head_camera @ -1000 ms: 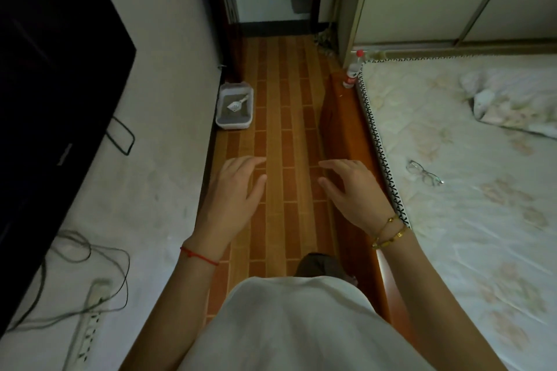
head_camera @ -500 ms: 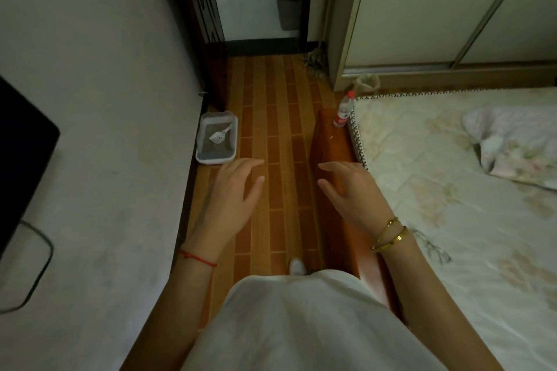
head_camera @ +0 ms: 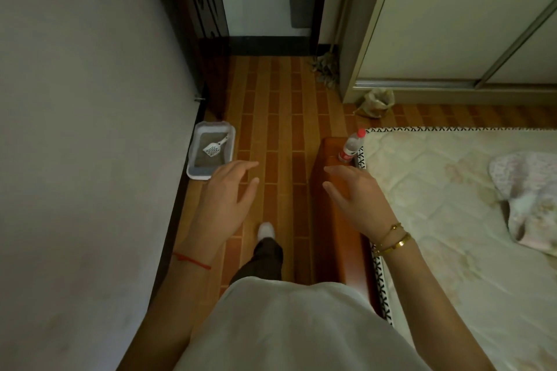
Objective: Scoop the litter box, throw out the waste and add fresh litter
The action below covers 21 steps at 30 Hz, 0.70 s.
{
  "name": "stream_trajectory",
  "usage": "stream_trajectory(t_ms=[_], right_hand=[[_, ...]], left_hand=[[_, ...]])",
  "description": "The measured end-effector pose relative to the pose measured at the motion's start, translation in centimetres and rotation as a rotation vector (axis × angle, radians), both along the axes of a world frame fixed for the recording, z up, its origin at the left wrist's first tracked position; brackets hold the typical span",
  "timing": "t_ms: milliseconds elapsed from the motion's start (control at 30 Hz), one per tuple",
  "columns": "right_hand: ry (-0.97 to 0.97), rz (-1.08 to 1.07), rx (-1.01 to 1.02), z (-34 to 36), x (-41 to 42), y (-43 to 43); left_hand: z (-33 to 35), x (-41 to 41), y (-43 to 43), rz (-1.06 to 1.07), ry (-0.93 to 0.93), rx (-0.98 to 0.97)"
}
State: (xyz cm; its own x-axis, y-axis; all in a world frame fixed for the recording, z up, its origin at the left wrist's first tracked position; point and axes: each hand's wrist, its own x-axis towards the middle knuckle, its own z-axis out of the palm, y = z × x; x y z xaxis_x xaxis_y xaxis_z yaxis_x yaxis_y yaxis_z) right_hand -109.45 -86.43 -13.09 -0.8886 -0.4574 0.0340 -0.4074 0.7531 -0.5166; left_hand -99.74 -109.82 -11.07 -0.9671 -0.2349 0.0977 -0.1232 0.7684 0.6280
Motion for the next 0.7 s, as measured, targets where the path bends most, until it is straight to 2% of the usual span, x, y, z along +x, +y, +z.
stream_trajectory(t_ms=[233,500,700], right_hand=[[-0.023,-0.007,0.017,-1.1,-11.4,-4.4],[-0.020,-0.054,0.016,0.1,-26.5,-10.7],[-0.044,-0.111,-0.028,0.5,-34.6,-13.3]], left_hand=[[-1.4,-11.9,-4.1,-0.018,-0.008,0.001],[-0.1,-28.3,-10.4,-0.100,-0.015,-0.038],[0.7,-37.4,-13.1,-0.167,-0.061,-0.078]])
